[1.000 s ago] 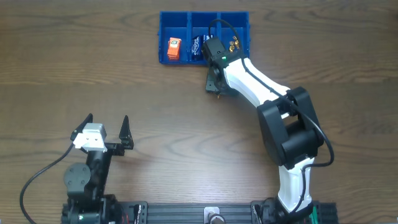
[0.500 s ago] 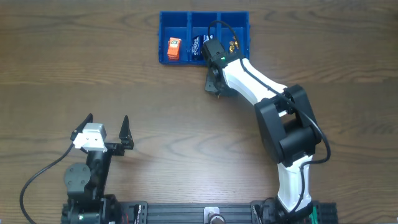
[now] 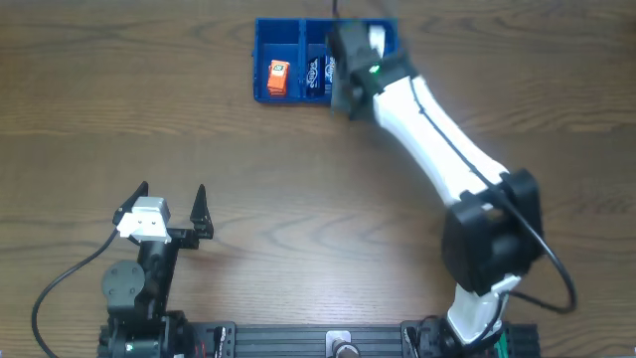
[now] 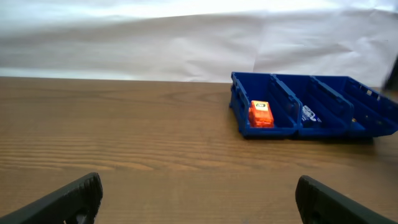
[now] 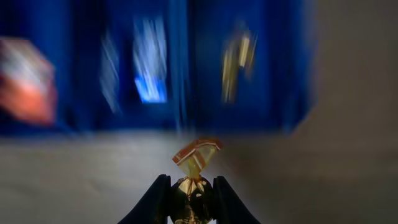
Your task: Sort Candies Into Trays
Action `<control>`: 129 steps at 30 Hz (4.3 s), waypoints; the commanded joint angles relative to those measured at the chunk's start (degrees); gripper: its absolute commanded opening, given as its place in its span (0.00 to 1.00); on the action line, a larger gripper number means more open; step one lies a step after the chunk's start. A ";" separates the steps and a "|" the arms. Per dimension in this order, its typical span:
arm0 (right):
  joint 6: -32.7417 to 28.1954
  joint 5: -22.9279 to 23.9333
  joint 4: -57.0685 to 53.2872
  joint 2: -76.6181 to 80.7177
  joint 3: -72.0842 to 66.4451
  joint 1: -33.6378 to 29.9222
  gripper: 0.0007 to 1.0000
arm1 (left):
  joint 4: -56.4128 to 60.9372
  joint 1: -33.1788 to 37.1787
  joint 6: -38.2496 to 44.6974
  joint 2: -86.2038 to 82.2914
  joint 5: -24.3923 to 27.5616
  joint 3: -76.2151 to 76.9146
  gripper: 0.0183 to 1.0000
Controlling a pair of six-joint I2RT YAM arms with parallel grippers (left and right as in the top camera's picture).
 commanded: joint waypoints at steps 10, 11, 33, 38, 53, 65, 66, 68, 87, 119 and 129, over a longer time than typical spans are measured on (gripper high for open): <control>-5.25 6.05 3.41 4.94 5.03 -5.44 0.16 | -1.92 0.24 0.81 -0.37 1.40 -1.07 1.00; -5.16 6.05 3.41 5.70 5.03 -5.44 0.16 | -1.92 0.24 0.83 -0.37 1.40 -1.07 1.00; -4.81 5.18 2.86 8.31 4.98 -5.57 1.00 | -1.92 0.24 0.83 -0.37 1.40 -1.07 1.00; -4.81 4.96 2.16 4.52 4.98 -5.79 1.00 | -1.92 0.24 0.81 -0.37 1.40 -1.07 1.00; -14.08 5.40 -2.40 -28.76 -10.25 -18.84 1.00 | -1.92 0.24 0.81 -0.37 1.40 -1.07 1.00; -18.58 -4.17 30.82 -75.06 -64.50 -19.39 1.00 | -1.92 0.24 0.81 -0.37 1.40 -1.07 1.00; -18.58 -4.98 32.65 -78.16 -67.32 -19.39 1.00 | -1.92 0.24 0.81 -0.37 1.40 -1.07 1.00; -18.60 -6.01 34.38 -83.80 -71.63 -19.39 1.00 | -1.92 0.24 0.81 -0.37 1.40 -1.07 1.00; -18.95 -6.01 39.67 -110.31 -94.36 -20.70 1.00 | -1.92 0.24 0.81 -0.37 1.40 -1.07 1.00; -20.46 -5.79 40.63 -110.29 -95.95 -20.72 1.00 | -1.92 0.24 0.81 -0.37 1.40 -1.07 1.00; -20.44 -5.79 40.63 -110.29 -95.95 -20.72 1.00 | -1.92 0.24 0.81 -0.37 1.40 -1.07 1.00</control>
